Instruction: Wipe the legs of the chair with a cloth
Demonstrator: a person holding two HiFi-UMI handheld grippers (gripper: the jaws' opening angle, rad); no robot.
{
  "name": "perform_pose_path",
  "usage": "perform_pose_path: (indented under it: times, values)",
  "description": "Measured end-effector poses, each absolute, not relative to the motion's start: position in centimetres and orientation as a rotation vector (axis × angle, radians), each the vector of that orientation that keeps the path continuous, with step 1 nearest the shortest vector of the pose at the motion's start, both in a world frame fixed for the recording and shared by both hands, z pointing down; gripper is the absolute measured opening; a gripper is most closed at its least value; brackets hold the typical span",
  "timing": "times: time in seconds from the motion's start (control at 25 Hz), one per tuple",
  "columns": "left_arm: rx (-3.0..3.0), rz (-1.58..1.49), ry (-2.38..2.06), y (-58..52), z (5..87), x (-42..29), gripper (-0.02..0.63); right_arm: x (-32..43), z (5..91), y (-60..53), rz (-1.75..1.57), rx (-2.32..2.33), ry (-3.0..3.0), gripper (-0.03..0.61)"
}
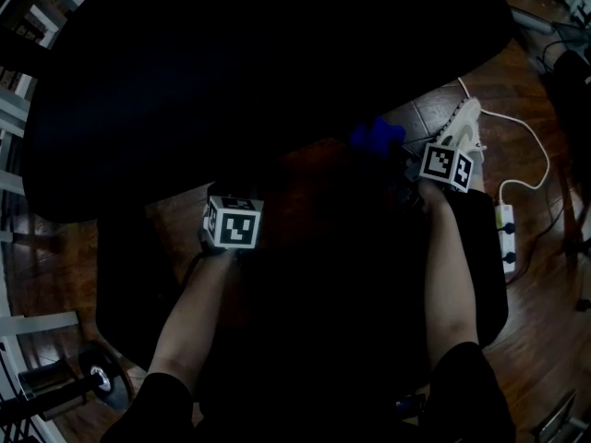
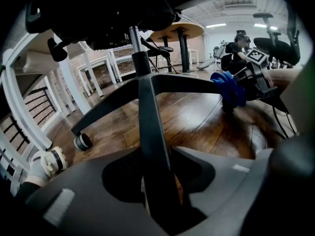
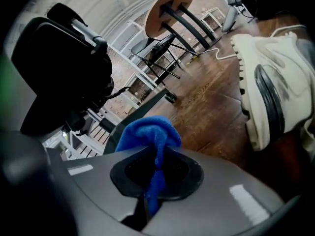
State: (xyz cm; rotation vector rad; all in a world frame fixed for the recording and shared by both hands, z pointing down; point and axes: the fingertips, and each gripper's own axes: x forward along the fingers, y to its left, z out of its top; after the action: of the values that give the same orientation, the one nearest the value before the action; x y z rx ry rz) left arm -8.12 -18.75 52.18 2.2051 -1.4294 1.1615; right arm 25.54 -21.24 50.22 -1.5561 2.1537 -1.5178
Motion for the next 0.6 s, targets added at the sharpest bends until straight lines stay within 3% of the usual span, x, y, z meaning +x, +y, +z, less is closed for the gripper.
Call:
perform_pose_path:
  times: [0.6]
  values:
    - [2.301,1.171,-1.362,-18.2,52.0,-8.6,0.161,25.0,50.1,-16.5,-1.600,-1.503,2.048,0.028]
